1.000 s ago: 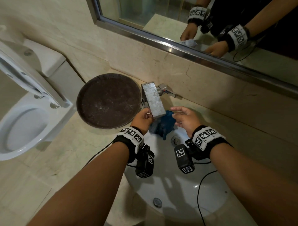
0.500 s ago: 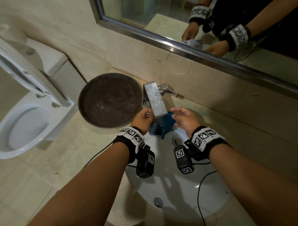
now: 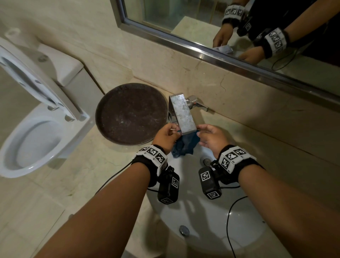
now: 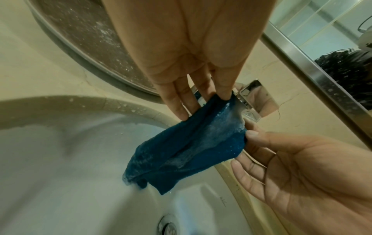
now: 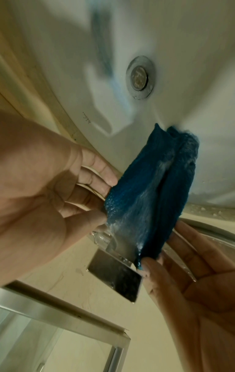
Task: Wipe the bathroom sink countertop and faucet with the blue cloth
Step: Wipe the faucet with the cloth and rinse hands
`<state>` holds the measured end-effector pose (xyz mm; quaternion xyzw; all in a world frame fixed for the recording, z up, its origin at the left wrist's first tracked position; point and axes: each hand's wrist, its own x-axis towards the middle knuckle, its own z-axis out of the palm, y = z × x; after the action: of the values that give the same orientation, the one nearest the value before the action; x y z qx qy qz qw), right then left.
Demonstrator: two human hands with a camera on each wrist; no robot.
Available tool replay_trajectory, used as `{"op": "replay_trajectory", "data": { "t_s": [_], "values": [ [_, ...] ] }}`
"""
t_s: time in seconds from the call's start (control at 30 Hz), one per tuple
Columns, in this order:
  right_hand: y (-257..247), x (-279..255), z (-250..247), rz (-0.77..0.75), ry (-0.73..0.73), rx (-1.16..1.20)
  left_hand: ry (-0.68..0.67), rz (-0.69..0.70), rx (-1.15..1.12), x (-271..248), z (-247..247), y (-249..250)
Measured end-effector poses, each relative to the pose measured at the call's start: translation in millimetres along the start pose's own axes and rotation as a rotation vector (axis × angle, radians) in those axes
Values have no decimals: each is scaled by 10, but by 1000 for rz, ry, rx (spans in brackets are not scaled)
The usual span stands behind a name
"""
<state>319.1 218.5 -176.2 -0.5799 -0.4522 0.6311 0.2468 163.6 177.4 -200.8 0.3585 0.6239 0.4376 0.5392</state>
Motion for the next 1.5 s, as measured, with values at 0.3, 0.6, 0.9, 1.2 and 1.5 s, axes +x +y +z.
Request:
{"op": "replay_trajectory", "data": {
  "t_s": [0.3,0.6,0.9,1.2,1.5],
  "values": [
    [41,50,15,35,-26,-28,8,-10,22,-24,-21,23],
    [107,79,74,24,-38,-99,7,-7,47,-58,-43,45],
    [102,113,123,24,-26,14,18,-16,52,-75,-88,63],
    [101,109,115,31,-9,105,-3,1,72,-73,-76,43],
    [69,86,83,18,-3,102,-18,22,32,-70,-26,43]
  ]
}}
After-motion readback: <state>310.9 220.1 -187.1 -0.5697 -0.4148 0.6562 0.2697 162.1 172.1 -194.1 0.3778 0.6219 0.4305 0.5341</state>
